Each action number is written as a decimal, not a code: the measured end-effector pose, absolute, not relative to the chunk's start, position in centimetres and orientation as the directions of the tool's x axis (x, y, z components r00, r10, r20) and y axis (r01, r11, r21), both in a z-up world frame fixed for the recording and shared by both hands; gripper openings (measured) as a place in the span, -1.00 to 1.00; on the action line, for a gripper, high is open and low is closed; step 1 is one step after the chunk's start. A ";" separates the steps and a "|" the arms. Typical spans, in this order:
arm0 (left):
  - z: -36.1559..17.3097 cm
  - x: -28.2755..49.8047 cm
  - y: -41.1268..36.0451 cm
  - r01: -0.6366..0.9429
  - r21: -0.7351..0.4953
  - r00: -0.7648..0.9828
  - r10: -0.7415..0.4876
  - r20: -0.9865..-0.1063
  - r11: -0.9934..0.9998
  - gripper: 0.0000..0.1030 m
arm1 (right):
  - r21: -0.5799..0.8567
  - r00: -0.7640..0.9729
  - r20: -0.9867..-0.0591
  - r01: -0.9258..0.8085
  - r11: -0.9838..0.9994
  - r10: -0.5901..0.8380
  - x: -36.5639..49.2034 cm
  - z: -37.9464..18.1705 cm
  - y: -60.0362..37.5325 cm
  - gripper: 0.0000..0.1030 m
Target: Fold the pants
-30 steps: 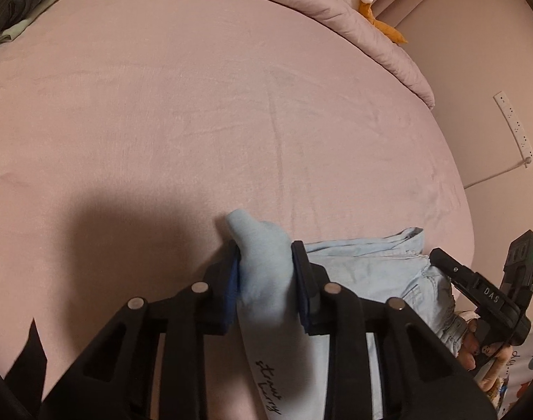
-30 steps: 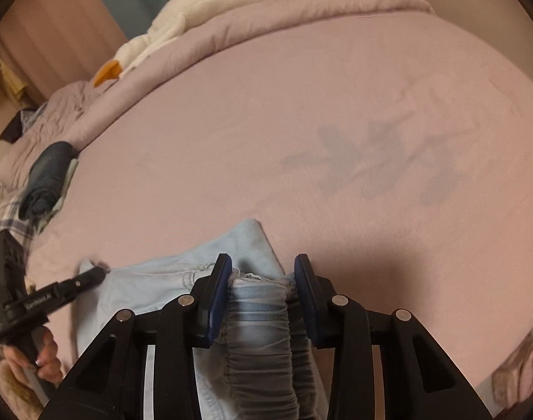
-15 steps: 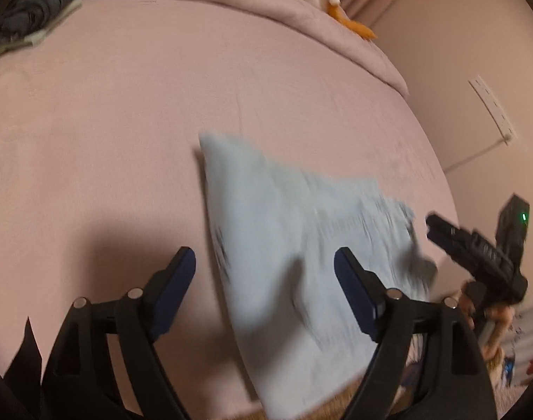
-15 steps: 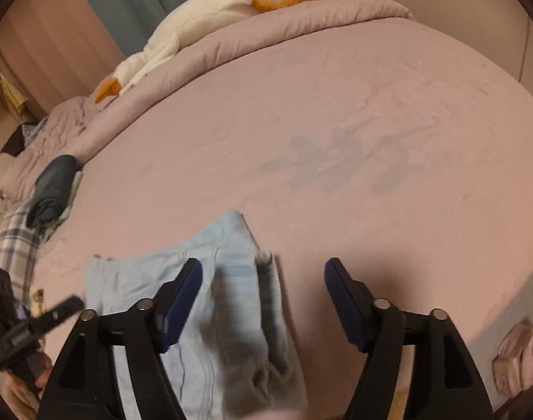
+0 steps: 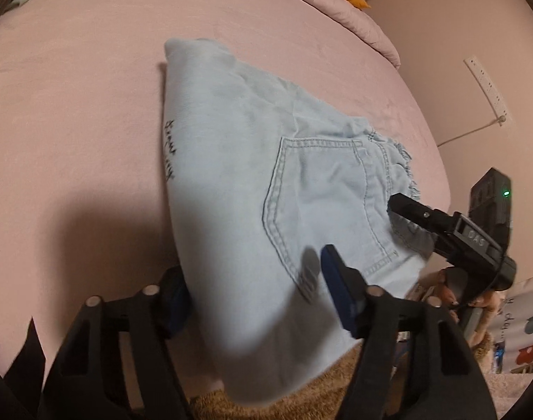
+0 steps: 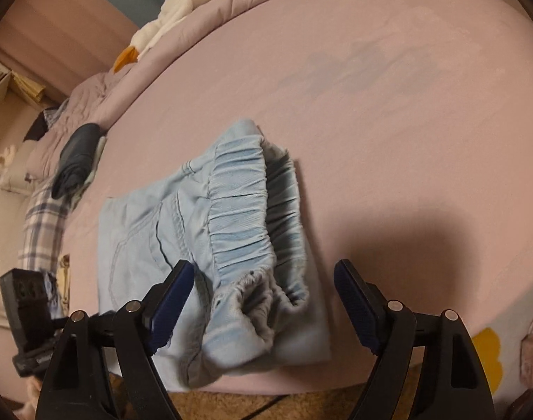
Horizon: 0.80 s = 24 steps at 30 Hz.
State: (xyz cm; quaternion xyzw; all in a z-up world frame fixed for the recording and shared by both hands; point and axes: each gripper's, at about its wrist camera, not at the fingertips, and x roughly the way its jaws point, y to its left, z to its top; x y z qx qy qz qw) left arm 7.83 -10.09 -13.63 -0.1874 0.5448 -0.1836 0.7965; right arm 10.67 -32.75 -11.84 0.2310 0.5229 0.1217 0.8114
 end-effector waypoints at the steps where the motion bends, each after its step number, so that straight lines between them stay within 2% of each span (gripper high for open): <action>1: -13.5 8.0 -10.3 0.090 -0.491 0.341 -0.490 -0.802 0.867 0.06 | 0.507 0.424 -0.788 0.036 0.861 0.446 10.8 -11.8 -32.6 0.59; 5: -13.8 8.6 -10.5 0.077 -0.481 0.353 -0.475 -0.806 0.873 -0.16 | 0.562 0.417 -0.752 -0.001 0.827 0.511 11.3 -12.3 -32.1 0.54; 7: -13.7 8.6 -10.5 0.074 -0.475 0.357 -0.469 -0.808 0.877 -0.38 | 0.520 0.427 -0.769 -0.012 0.854 0.475 11.3 -12.1 -31.2 0.39; 9: -13.4 8.3 -10.4 0.074 -0.478 0.366 -0.470 -0.803 0.875 -0.52 | 0.490 0.437 -0.779 -0.020 0.871 0.449 10.9 -11.7 -30.5 0.10; 10: -13.1 8.2 -10.5 0.077 -0.479 0.368 -0.472 -0.801 0.874 -0.59 | 0.485 0.443 -0.780 -0.020 0.874 0.443 10.7 -11.5 -30.4 0.03; 12: -12.5 7.9 -10.5 0.085 -0.478 0.374 -0.473 -0.798 0.874 -0.65 | 0.495 0.456 -0.770 -0.015 0.869 0.447 10.2 -11.0 -30.2 -0.23; 17: -10.0 6.5 -9.6 0.125 -0.444 0.409 -0.454 -0.792 0.887 -0.67 | 0.451 0.481 -0.772 -0.047 0.891 0.416 8.5 -8.7 -28.2 -0.31; 24: -6.7 4.9 -7.4 0.127 -0.380 0.480 -0.392 -0.785 0.916 -0.65 | 0.448 0.510 -0.744 -0.098 0.889 0.431 7.5 -6.1 -26.0 -0.31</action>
